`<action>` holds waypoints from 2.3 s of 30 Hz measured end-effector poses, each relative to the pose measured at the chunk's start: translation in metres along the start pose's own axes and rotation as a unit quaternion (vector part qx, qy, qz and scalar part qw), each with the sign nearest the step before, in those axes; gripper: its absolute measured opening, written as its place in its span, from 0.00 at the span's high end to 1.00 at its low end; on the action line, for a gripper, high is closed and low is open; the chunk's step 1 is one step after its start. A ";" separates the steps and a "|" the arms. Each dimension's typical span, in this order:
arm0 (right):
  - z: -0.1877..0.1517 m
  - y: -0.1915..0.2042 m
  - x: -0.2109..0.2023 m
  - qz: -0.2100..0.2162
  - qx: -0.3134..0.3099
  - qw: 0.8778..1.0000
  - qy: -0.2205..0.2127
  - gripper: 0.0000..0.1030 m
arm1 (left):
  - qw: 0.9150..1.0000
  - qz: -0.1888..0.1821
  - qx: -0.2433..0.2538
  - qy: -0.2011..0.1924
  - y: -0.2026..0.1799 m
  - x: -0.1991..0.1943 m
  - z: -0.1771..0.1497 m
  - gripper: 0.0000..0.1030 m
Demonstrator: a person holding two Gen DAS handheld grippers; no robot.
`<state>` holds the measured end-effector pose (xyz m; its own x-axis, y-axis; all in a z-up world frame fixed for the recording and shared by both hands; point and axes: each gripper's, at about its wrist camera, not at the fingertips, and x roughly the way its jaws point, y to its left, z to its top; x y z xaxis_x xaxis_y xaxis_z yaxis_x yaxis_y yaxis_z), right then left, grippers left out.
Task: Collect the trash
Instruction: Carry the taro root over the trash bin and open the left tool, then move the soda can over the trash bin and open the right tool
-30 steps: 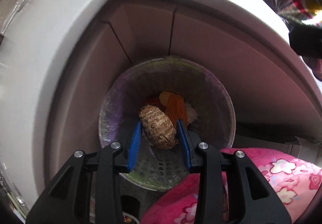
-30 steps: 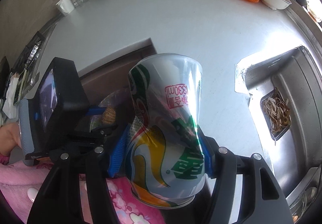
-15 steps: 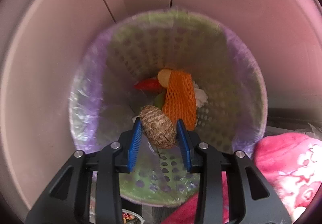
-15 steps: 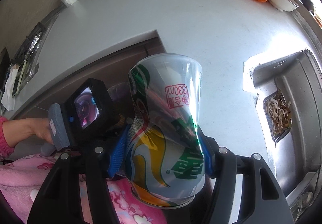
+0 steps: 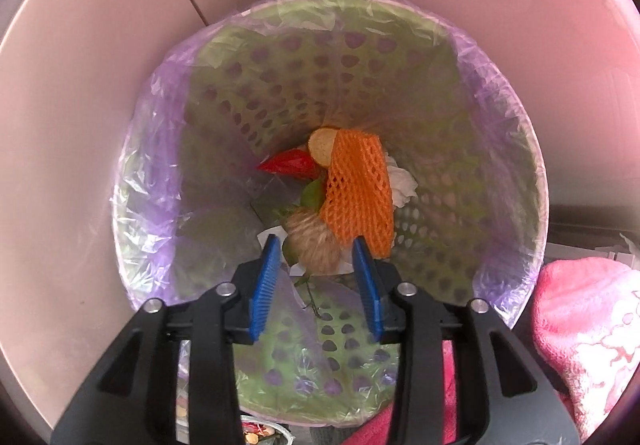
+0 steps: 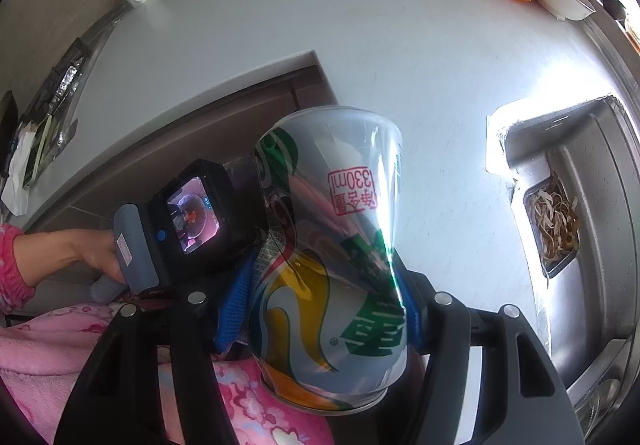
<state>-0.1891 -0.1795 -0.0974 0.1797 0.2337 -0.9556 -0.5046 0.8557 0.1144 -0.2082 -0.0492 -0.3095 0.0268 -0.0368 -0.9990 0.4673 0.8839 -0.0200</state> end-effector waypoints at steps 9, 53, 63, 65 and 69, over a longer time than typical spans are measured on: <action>-0.002 0.001 -0.001 0.001 -0.002 1.000 0.001 0.39 | 1.000 0.018 0.007 -0.012 -0.003 -0.010 0.001 0.32; -0.029 0.040 0.117 0.033 -0.059 0.995 0.075 0.39 | 0.997 0.011 0.017 -0.080 0.003 -0.137 -0.029 0.26; -0.033 0.039 0.142 0.040 -0.074 0.992 0.094 0.38 | 0.997 0.012 0.020 -0.068 0.004 -0.127 -0.029 0.26; -0.033 0.041 0.145 0.037 -0.074 0.992 0.096 0.32 | 0.997 0.012 0.018 -0.068 0.004 -0.127 -0.028 0.26; -0.033 0.041 0.147 0.033 -0.075 0.992 0.098 0.22 | 0.998 0.013 0.017 -0.067 0.004 -0.126 -0.028 0.26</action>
<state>-0.2114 -0.1249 -0.2421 -0.0187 0.1800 -0.9835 -0.6321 0.7600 0.1511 -0.2341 -0.0282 -0.1845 0.1554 -0.0775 -0.9848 0.4947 0.8690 0.0096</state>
